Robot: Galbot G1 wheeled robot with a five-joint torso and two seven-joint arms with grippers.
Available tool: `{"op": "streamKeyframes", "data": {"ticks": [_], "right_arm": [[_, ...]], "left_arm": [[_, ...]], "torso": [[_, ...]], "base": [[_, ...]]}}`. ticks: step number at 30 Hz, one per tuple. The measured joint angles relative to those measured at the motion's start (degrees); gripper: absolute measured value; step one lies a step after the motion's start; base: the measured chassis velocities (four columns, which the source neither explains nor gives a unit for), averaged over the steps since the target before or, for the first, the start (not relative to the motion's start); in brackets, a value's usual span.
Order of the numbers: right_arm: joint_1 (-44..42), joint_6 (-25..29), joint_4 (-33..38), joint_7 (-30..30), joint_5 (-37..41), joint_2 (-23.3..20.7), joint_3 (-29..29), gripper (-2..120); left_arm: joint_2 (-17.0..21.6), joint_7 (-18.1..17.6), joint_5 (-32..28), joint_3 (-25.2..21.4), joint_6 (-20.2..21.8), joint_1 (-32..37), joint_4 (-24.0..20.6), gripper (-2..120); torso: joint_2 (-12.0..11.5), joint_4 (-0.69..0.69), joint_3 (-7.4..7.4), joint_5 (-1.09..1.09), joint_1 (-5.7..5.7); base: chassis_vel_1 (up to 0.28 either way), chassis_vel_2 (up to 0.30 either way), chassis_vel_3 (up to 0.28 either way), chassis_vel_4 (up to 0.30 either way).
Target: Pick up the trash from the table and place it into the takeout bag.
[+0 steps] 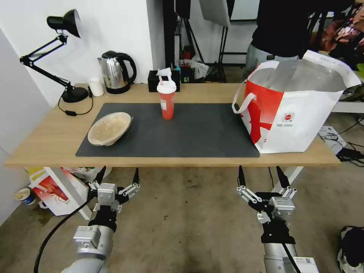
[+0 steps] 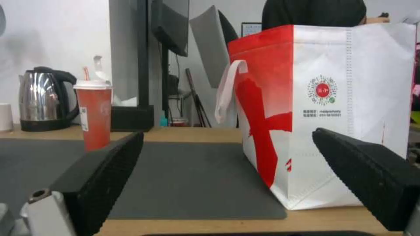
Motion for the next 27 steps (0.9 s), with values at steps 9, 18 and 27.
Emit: {"op": "streamKeyframes", "data": {"ticks": [9,18,27], "right_arm": [[-0.19,-0.16,-0.38,0.31,-0.21,0.73,-0.17,99],[-0.34,-0.16,-0.80,0.45,-0.31,1.21,-0.36,99],[1.27,2.23,3.02,-7.97,5.64,-0.56,-0.88,100]], "left_arm": [[0.00,0.00,0.00,0.00,0.00,0.00,0.00,100],[0.00,0.00,0.00,0.00,0.00,0.00,0.00,100],[0.00,0.00,0.00,0.00,0.00,0.00,0.00,100]], "torso": [[0.00,0.00,0.00,0.00,0.00],[0.00,0.00,0.00,0.00,0.00],[0.00,0.00,0.00,0.00,0.00]], "base": [[0.000,0.000,0.000,0.000],[0.000,0.000,0.000,0.000],[0.000,0.000,0.000,0.000]]}}
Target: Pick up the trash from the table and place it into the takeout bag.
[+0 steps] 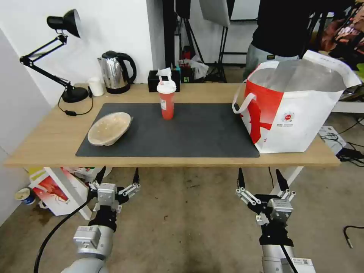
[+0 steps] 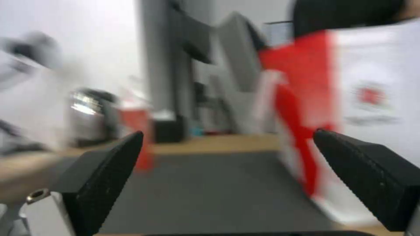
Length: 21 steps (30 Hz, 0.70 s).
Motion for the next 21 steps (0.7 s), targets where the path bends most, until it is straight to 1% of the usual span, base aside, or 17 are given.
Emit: {"op": "streamKeyframes", "data": {"ticks": [1,2,3,4,7,9,10,11,14,17,18,20,21], "right_arm": [[0.63,0.67,1.22,-3.35,2.46,-0.98,-0.16,100],[1.05,0.95,2.02,-5.48,4.14,-1.66,-0.23,100],[1.86,1.10,3.35,-9.52,6.90,-2.88,-0.45,100],[1.86,1.10,3.35,-9.52,6.90,-2.88,-0.45,100],[4.18,1.22,4.75,-16.18,11.99,-5.28,-0.47,100],[4.49,1.22,4.82,-16.81,12.54,-5.54,-0.47,100],[5.84,1.14,4.95,-18.79,14.68,-6.52,-0.50,100],[6.46,1.04,4.92,-19.45,15.38,-6.88,-0.57,100],[8.14,0.63,4.38,-20.40,16.42,-7.53,-0.74,100],[11.90,-1.49,3.76,-21.34,19.49,-8.86,-1.49,100],[11.90,-1.49,3.76,-21.34,19.49,-8.86,-1.49,100],[14.76,-3.29,3.62,-21.03,22.18,-9.47,-2.24,100],[17.99,-4.70,3.36,-20.41,24.44,-9.93,-2.97,100]], "left_arm": [[0.00,0.00,0.00,0.00,0.00,0.00,0.00,100],[0.00,0.00,0.00,0.00,0.00,0.00,0.00,100],[0.00,0.00,0.00,0.00,0.00,0.00,0.00,100],[0.00,0.00,0.00,0.00,0.00,0.00,0.00,100],[0.00,0.00,0.00,0.00,0.00,0.00,0.00,100],[0.00,0.00,0.00,0.00,0.00,0.00,0.00,100],[0.00,0.00,0.00,0.00,0.00,0.00,0.00,100],[0.00,0.00,0.00,0.00,0.00,0.00,0.00,100],[0.00,0.00,0.00,0.00,0.00,0.00,0.00,100],[0.00,0.00,0.00,0.00,0.00,0.00,0.00,100],[0.00,0.00,0.00,0.00,0.00,0.00,0.00,100],[0.00,0.00,0.00,0.00,0.00,0.00,0.00,100],[0.00,0.00,0.00,0.00,0.00,0.00,0.00,100]], "torso": [[0.00,0.01,0.00,0.01,0.00],[0.00,0.00,0.00,0.00,0.00],[0.00,0.00,0.00,0.00,0.00],[0.00,0.00,0.00,0.00,0.00],[0.00,0.00,0.00,-0.01,0.00],[0.00,0.00,0.00,0.01,0.00],[-0.01,0.00,0.00,0.00,0.00],[-0.01,0.00,0.00,0.01,0.00],[-0.01,0.00,0.00,0.01,0.00],[-0.01,-0.02,0.00,0.01,0.00],[-0.01,-0.02,0.00,0.01,0.00],[-0.01,0.00,0.00,0.00,0.00],[-0.01,0.00,0.00,0.00,0.00]], "base": [[0.000,0.000,0.000,0.000],[0.000,0.000,0.000,0.000],[0.000,0.000,0.000,0.000],[0.000,0.000,0.000,0.000],[0.000,0.000,0.000,0.000],[0.000,0.000,0.000,0.000],[0.000,0.000,0.000,0.000],[0.000,0.000,0.000,0.000],[0.000,0.000,0.000,0.000],[0.000,0.000,0.000,0.000],[0.000,0.000,0.000,0.000],[0.000,0.000,0.000,0.000],[0.000,0.000,0.000,0.000]]}}
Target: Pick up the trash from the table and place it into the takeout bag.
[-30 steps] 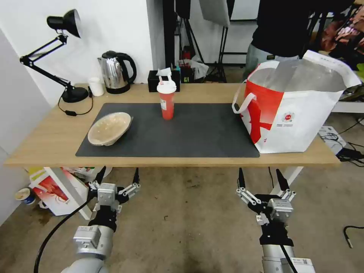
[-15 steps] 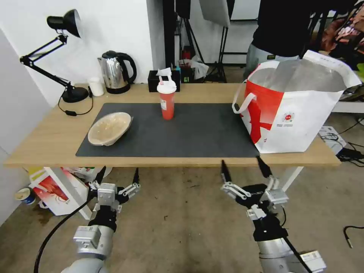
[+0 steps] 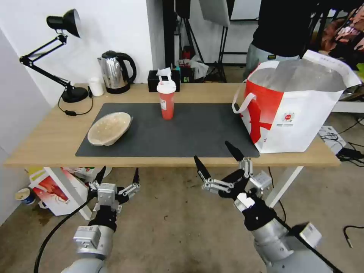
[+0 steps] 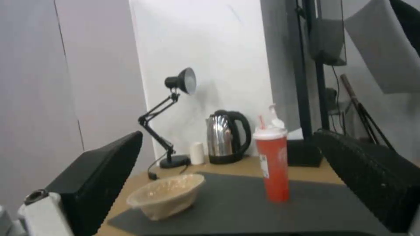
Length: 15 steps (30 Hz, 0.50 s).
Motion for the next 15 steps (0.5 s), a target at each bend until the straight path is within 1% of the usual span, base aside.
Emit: {"op": "streamKeyframes", "data": {"ticks": [1,2,5,6,9,10,11,13,14,15], "right_arm": [[2.05,-0.90,-0.29,0.29,1.29,-0.26,-0.34,100],[2.05,-0.90,-0.29,0.29,1.29,-0.26,-0.34,100],[8.24,-4.14,-1.64,0.94,6.45,-1.72,-1.59,100],[8.24,-4.14,-1.64,0.94,6.45,-1.72,-1.59,100],[11.83,-6.63,-2.49,1.13,10.52,-2.79,-2.13,100],[13.99,-8.70,-2.99,1.15,13.32,-3.13,-2.22,100],[13.99,-8.70,-2.99,1.15,13.32,-3.13,-2.22,100],[17.19,-11.63,-3.91,0.61,16.86,-3.59,-2.57,100],[19.20,-12.33,-4.70,0.35,18.01,-3.70,-3.44,100],[19.20,-12.33,-4.70,0.35,18.01,-3.70,-3.44,100]], "left_arm": [[0.00,0.00,0.00,0.00,0.00,0.00,0.00,100],[0.00,0.00,0.00,0.00,0.00,0.00,0.00,100],[0.00,0.00,0.00,0.00,0.00,0.00,0.00,100],[0.00,0.00,0.00,0.00,0.00,0.00,0.00,100],[0.00,0.00,0.00,0.00,0.00,0.00,0.00,100],[0.00,0.00,0.00,0.00,0.00,0.00,0.00,100],[0.00,0.00,0.00,0.00,0.00,0.00,0.00,100],[0.01,0.00,0.00,0.00,0.00,0.00,0.00,100],[0.01,0.00,0.00,0.01,0.00,0.00,0.00,100],[0.01,0.00,0.00,0.01,0.00,0.00,0.00,100]], "torso": [[0.00,0.01,0.00,0.01,0.00],[0.00,0.01,0.00,0.01,0.00],[0.00,0.00,0.00,0.01,0.00],[0.00,0.00,0.00,0.01,0.00],[0.00,0.00,0.00,0.01,0.00],[0.00,0.00,0.00,0.00,0.00],[0.00,0.00,0.00,0.00,0.00],[0.00,-0.01,0.00,0.00,0.00],[0.01,-0.01,0.00,0.00,0.00],[0.01,-0.01,0.00,0.00,0.00]], "base": [[0.000,0.000,0.000,0.000],[0.000,0.000,0.000,0.000],[0.000,0.000,0.000,0.000],[0.000,0.000,0.000,0.000],[0.000,0.000,0.000,0.000],[0.000,0.000,0.000,0.000],[0.000,0.000,0.000,0.000],[0.000,0.000,0.000,0.000],[0.000,0.000,0.000,0.000],[0.000,0.000,0.000,0.000]]}}
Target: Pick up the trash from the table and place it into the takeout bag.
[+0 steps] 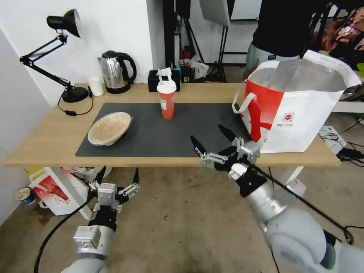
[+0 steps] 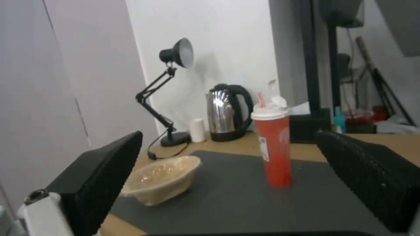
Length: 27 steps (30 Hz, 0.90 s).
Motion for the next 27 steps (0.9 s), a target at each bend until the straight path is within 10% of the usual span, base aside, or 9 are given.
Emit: {"op": "streamKeyframes", "data": {"ticks": [27], "right_arm": [[30.87,-13.41,-12.58,5.16,11.69,3.77,-17.11,100]], "left_arm": [[-0.01,0.00,0.00,-0.01,0.00,0.00,0.00,100]], "torso": [[0.00,0.02,0.00,0.00,0.00]], "base": [[0.000,0.000,0.000,0.000]]}}
